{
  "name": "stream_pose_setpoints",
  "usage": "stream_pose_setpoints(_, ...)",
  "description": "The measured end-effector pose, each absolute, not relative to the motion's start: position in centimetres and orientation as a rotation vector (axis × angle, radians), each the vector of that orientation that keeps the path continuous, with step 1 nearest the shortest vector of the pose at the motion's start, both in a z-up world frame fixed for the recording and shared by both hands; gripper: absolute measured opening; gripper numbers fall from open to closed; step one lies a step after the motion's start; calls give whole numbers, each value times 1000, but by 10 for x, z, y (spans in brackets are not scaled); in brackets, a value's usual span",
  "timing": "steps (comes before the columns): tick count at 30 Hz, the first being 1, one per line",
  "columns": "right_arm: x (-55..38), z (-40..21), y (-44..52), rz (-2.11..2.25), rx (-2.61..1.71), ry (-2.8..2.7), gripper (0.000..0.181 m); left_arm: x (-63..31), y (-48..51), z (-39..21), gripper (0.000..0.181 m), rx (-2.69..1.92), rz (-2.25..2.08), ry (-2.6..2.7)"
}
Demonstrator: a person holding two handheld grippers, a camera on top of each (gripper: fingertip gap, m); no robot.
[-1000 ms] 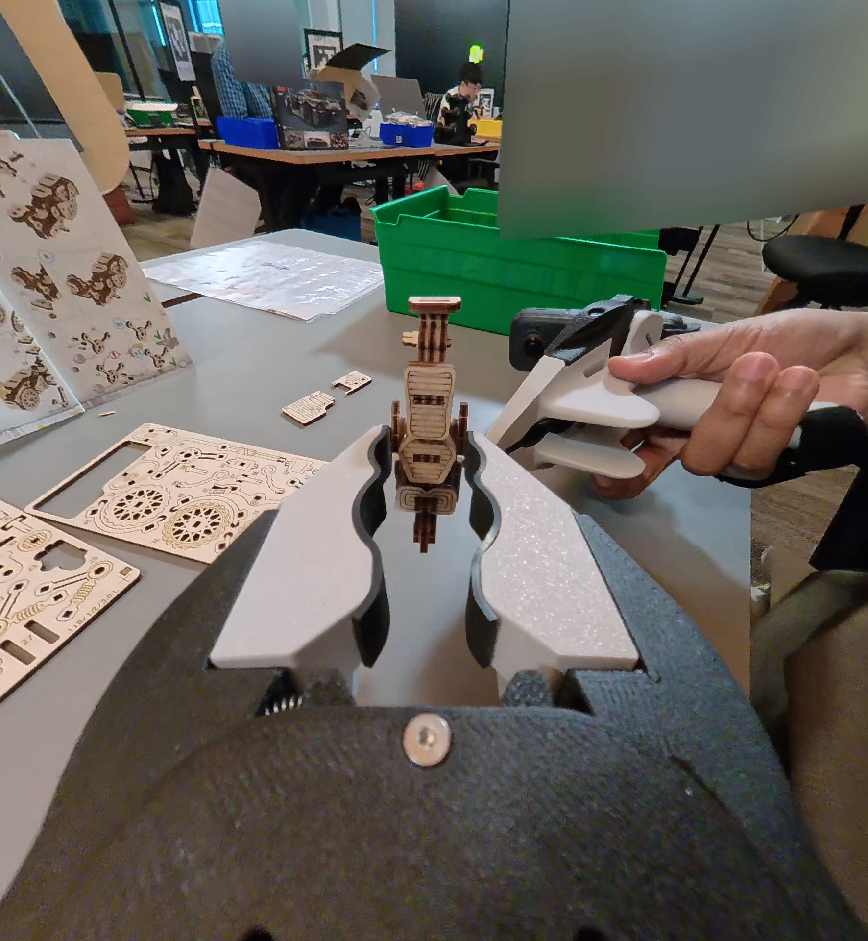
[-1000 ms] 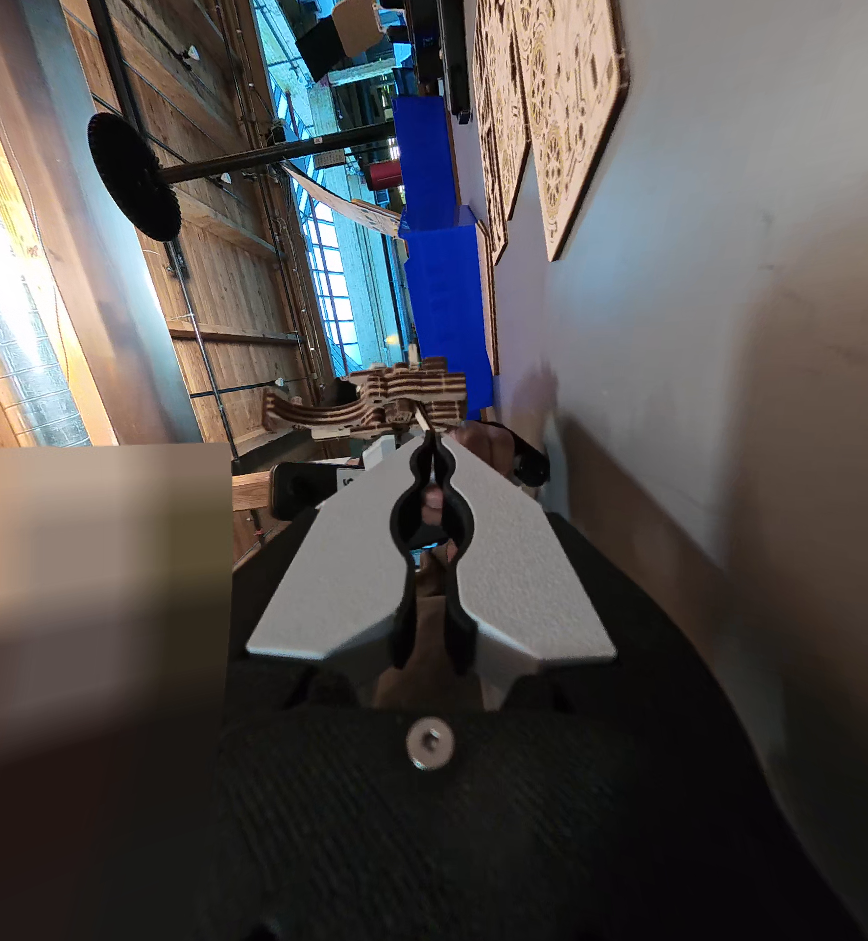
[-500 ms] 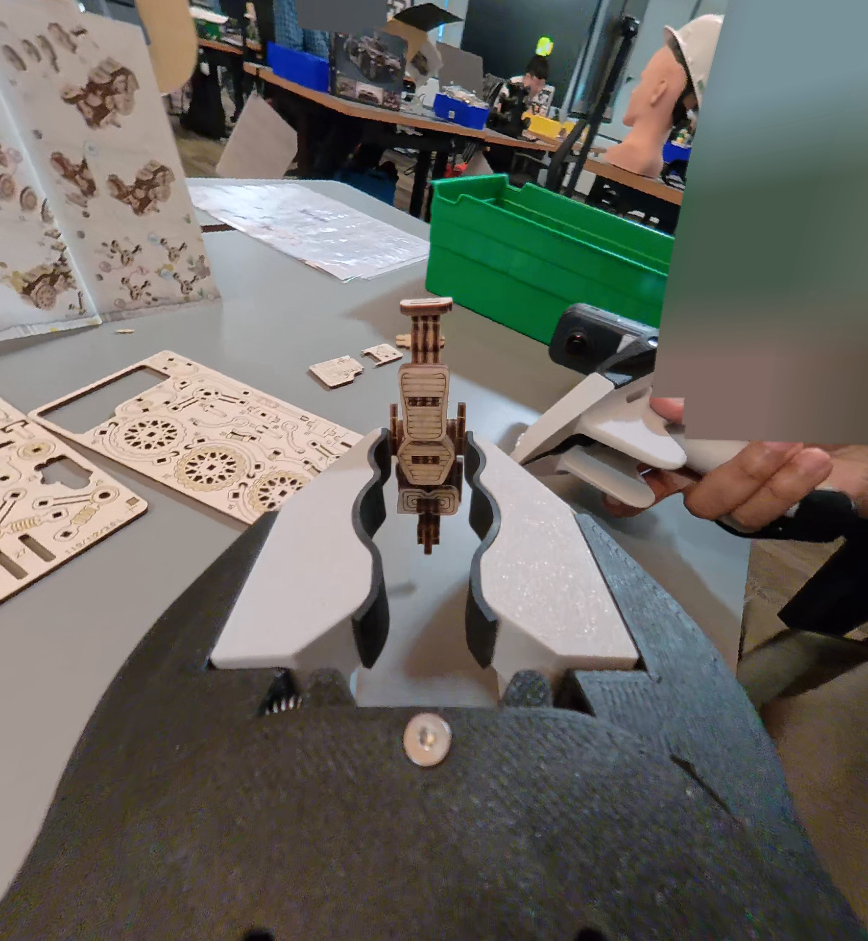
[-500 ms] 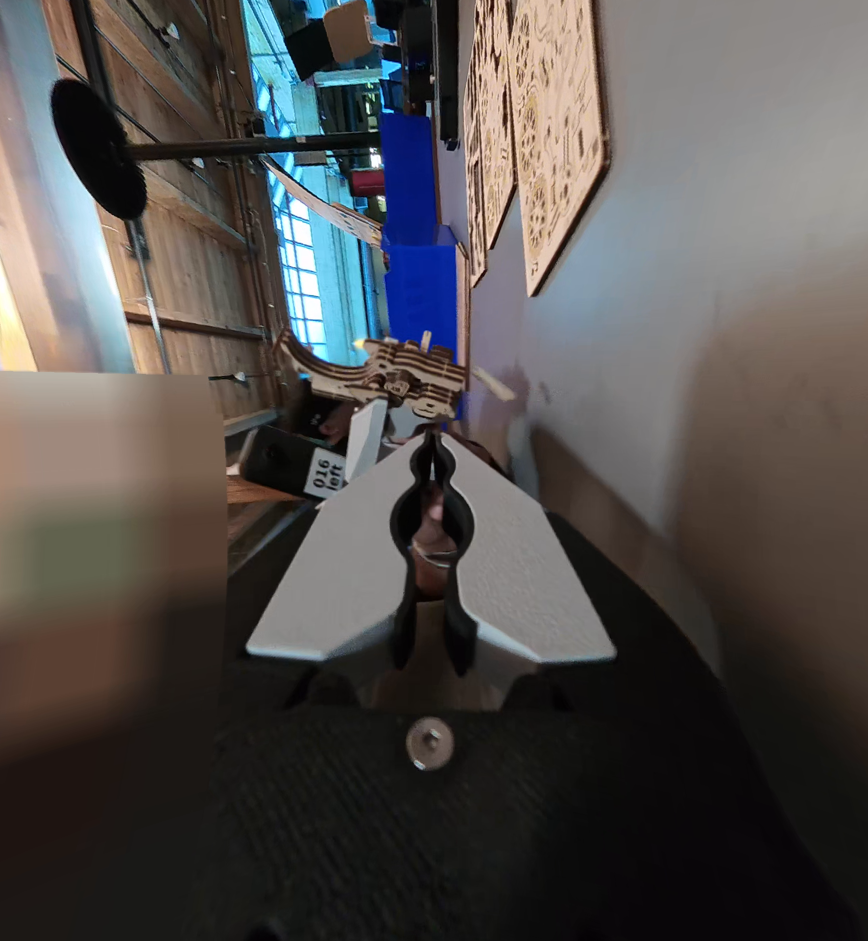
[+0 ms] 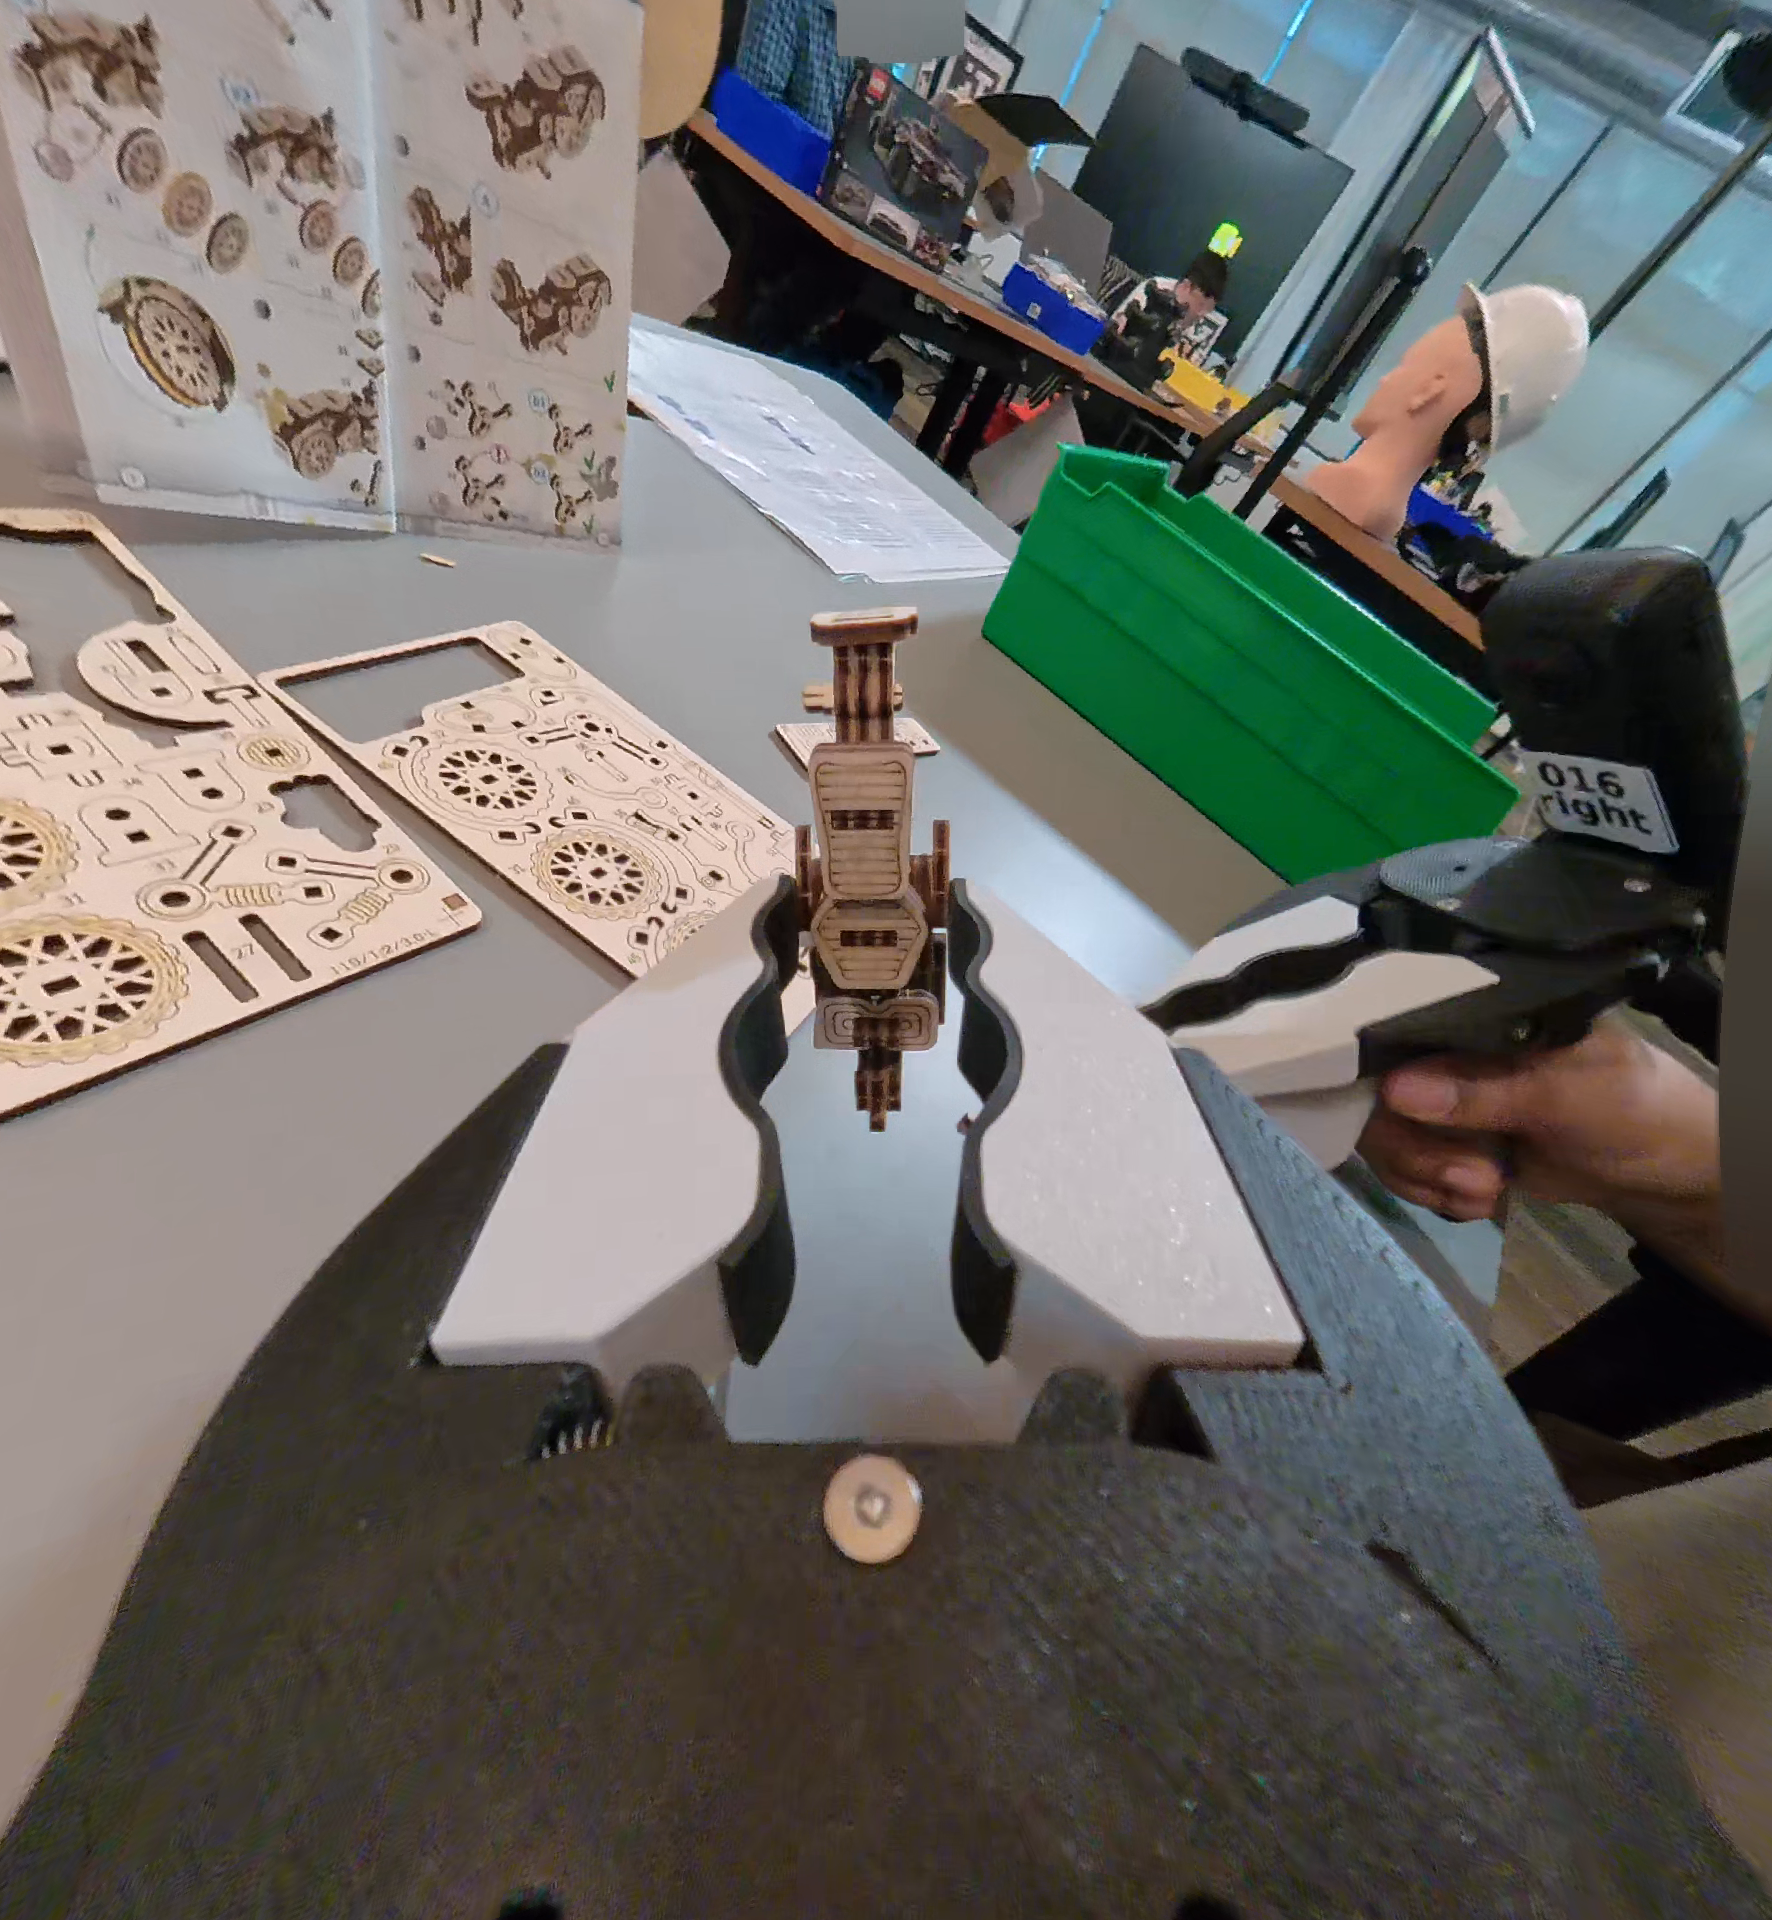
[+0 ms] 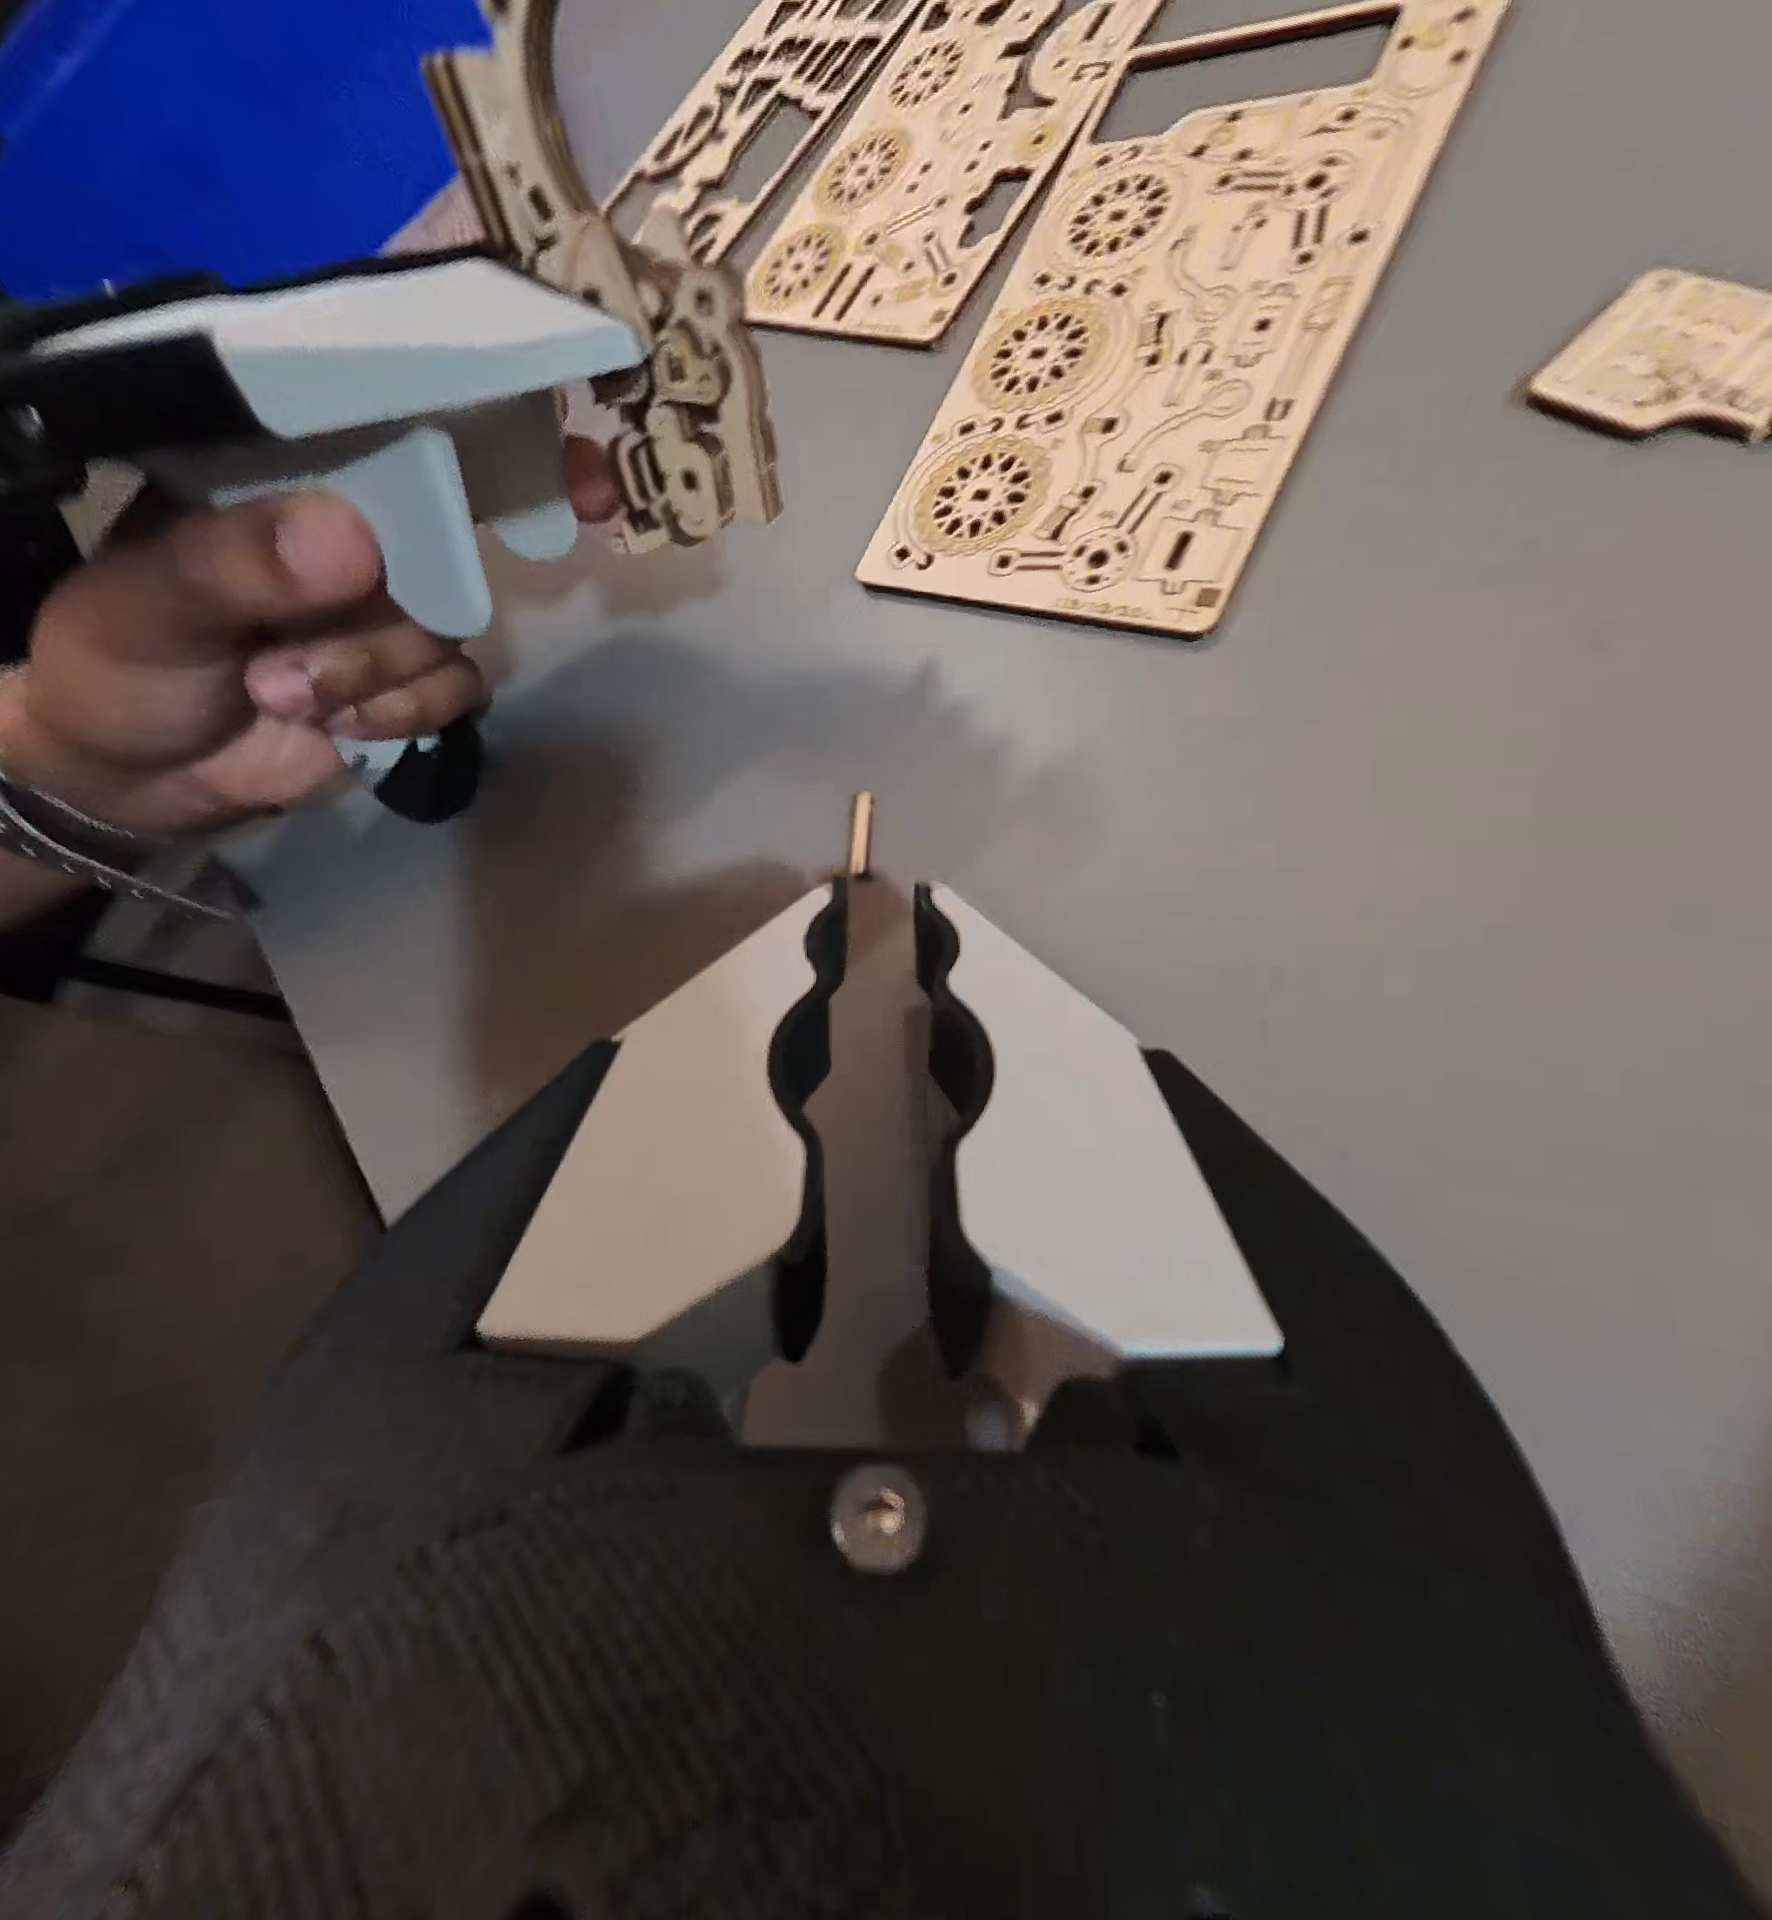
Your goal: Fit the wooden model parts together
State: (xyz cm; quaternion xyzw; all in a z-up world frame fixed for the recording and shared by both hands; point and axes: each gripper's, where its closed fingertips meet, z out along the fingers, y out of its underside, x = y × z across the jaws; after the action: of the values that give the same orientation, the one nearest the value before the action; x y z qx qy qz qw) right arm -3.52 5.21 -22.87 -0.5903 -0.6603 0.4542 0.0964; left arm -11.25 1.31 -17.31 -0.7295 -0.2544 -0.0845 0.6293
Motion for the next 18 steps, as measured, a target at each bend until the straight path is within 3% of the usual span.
stream_pose_setpoints(7, -45, -237, 33, 1127, -1504, -2082, 18, -110, 15, -174, 25, -1671, -236, -584)
stream_pose_setpoints(11, -49, -245, 39, 1027, -1498, -2087, 2, -109, 15, -175, 25, -1670, -254, -584)
stream_pose_setpoints(18, -47, -245, 69, 890, -1502, -2029, 2, -108, 15, -174, 26, -1670, -258, -577)
